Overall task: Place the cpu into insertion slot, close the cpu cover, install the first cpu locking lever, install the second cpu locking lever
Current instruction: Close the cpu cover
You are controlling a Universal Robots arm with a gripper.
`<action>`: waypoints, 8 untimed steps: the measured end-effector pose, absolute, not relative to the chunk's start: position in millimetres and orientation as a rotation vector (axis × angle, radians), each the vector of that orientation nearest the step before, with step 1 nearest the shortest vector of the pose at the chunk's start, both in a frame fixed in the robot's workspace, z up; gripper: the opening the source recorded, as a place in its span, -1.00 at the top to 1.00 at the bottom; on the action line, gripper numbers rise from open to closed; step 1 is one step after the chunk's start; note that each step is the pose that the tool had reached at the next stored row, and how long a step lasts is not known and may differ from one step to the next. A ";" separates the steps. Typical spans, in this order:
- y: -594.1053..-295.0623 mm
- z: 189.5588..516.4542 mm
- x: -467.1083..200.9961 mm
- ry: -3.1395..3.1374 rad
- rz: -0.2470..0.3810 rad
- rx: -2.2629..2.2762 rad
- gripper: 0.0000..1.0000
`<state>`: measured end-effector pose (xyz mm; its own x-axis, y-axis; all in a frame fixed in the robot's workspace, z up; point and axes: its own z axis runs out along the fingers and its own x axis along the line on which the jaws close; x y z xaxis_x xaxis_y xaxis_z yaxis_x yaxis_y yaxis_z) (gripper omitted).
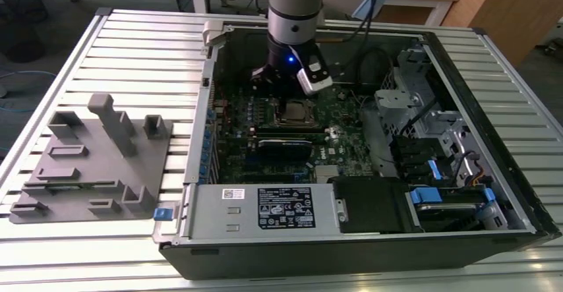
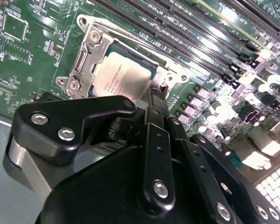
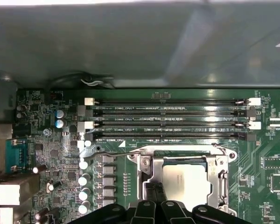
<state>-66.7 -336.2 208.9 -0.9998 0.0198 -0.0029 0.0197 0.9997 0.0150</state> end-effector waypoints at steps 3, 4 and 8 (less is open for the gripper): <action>-335.4 207.7 -68.0 3.138 0.023 0.031 0.79; -335.3 206.9 -68.2 3.138 0.023 0.031 0.79; -335.1 203.1 -69.1 3.138 0.023 0.031 0.79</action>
<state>-69.1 -335.1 203.1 -0.9998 0.0198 -0.0029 0.0197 0.9997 0.0149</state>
